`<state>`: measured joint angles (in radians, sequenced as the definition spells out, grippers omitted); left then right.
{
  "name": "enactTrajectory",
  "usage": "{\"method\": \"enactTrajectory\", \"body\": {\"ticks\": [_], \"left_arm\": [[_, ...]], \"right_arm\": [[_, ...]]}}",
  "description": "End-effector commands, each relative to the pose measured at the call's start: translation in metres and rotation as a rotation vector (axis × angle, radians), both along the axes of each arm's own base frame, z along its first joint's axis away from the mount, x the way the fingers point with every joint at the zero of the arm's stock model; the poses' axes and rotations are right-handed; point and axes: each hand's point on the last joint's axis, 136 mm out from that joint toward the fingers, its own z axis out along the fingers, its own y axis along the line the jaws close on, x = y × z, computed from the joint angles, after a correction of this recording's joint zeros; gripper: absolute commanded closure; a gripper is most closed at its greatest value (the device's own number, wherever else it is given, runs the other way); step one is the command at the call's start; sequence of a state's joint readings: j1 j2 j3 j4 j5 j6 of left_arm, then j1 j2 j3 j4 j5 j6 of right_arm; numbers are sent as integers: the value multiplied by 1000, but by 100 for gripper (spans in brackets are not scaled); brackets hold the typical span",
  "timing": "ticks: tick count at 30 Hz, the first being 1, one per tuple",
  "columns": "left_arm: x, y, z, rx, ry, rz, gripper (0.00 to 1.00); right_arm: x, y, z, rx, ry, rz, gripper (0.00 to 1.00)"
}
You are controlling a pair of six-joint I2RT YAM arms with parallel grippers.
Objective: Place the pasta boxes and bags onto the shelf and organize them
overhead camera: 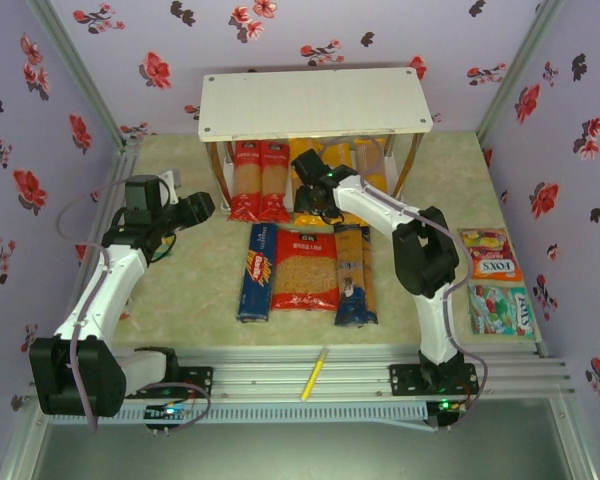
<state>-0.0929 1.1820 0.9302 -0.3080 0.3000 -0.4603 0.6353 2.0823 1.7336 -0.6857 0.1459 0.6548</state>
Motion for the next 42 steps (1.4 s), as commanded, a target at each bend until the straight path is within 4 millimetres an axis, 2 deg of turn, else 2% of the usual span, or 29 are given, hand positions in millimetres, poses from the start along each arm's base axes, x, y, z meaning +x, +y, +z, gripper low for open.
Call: {"method": "enactTrajectory", "body": {"ticks": [1, 8, 10, 14, 16, 18, 19, 26, 31, 35, 42], "left_arm": [[-3, 0, 5, -4, -26, -18, 36], [-4, 1, 2, 1, -27, -14, 36], [-4, 1, 2, 2, -31, -15, 36], [-2, 1, 1, -1, -30, -12, 37], [-2, 1, 1, -4, -33, -10, 37], [-2, 1, 1, -5, -33, -9, 37], [-1, 1, 2, -5, -37, -11, 37], [-3, 1, 2, 1, -33, -16, 37], [-4, 0, 0, -1, -29, -18, 37], [-4, 0, 0, 3, -28, -21, 37], [-4, 1, 0, 13, -26, -25, 37]], "right_arm": [[0, -8, 2, 22, 3, 21, 33], [6, 18, 68, 141, -153, 96, 32], [6, 28, 88, 174, -205, 128, 35], [0, 56, 107, 240, -237, 210, 59], [0, 69, 110, 246, -242, 243, 78], [0, 81, 108, 253, -239, 267, 97], [1, 86, 105, 254, -233, 274, 100], [5, 117, 96, 246, -253, 316, 100], [10, 128, 83, 203, -256, 327, 100], [17, 129, 65, 155, -243, 312, 100], [27, 118, 29, 52, -211, 266, 100]]}}
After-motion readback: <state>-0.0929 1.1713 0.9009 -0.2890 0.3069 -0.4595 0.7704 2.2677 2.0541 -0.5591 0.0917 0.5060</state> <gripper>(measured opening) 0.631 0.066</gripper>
